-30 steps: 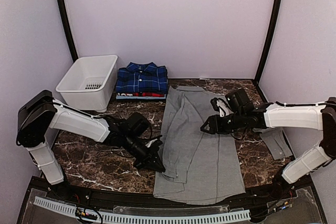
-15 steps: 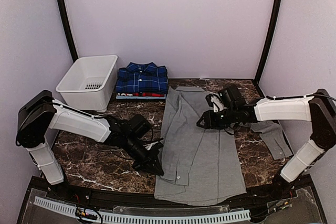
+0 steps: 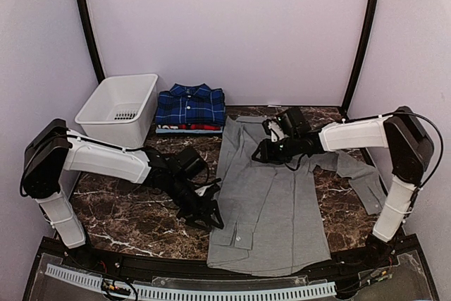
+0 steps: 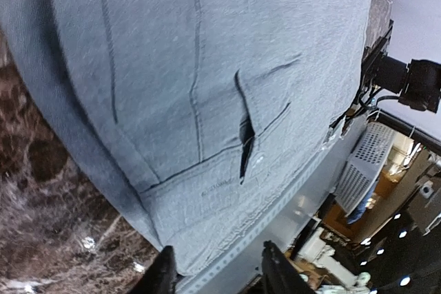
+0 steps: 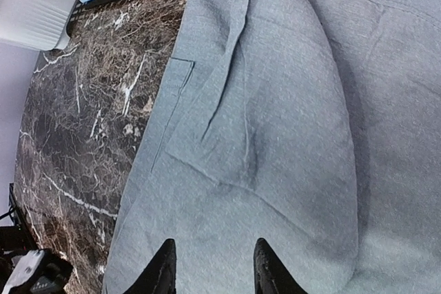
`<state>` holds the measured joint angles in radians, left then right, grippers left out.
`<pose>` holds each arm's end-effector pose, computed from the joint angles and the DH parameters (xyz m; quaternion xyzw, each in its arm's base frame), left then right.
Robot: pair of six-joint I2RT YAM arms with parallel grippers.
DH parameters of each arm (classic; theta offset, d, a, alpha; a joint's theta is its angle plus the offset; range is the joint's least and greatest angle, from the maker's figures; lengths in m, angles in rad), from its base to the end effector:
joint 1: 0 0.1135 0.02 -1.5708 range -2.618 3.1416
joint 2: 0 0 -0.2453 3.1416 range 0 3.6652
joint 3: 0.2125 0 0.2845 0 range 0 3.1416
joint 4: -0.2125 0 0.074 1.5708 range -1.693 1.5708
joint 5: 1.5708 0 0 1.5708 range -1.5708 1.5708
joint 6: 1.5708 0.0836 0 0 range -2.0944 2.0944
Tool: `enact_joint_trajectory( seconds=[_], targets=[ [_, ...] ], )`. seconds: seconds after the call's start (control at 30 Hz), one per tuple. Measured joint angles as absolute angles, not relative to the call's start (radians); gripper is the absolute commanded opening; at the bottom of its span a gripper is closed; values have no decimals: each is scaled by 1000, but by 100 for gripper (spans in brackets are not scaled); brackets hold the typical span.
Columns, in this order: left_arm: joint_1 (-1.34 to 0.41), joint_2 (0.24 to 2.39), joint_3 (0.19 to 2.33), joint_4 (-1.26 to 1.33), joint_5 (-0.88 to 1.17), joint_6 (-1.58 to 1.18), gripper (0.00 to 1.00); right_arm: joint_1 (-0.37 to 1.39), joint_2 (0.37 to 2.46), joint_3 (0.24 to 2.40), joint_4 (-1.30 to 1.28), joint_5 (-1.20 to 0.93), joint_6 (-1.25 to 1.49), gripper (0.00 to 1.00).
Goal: Fold and stack the long sleeve shirts
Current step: Place the sleeve of the 1/3-folded shirt, then adjust the sleeve of the 1/3-folded shirt.
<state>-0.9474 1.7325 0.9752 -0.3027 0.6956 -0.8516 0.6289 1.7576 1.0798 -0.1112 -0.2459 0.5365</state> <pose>0.1727 -0.3320 0.0876 -0.1296 -0.9045 0.3911 0.1105 0.3350 0.2689 0.1168 -0.0890 0.9145 0.3028 0.2533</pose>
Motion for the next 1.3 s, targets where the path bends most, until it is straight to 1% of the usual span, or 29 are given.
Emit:
enact_joint_trajectory(
  seconds=[0.2, 0.33, 0.5, 0.67, 0.83, 1.13, 1.3],
  targets=[
    [-943, 1731, 1076, -427, 583, -757, 50, 624, 1868, 1170, -105, -241, 534, 31],
    [-909, 1731, 1165, -501, 511, -689, 47, 619, 1899, 1177, -107, -232, 534, 29],
    [-808, 1768, 1337, -520, 424, -604, 42, 619, 1904, 1177, -107, -216, 538, 29],
    [-736, 1934, 1570, -478, 361, -523, 41, 619, 1904, 1176, -107, -205, 544, 28],
    [-729, 2170, 1842, -444, 274, -470, 41, 617, 1904, 1161, -106, -197, 553, 28],
    [-715, 2376, 2093, -398, 131, -428, 42, 614, 1901, 1133, -104, -188, 560, 27],
    [-707, 2456, 2199, -379, 69, -393, 39, 614, 1894, 1131, -105, -183, 560, 27]
  ],
)
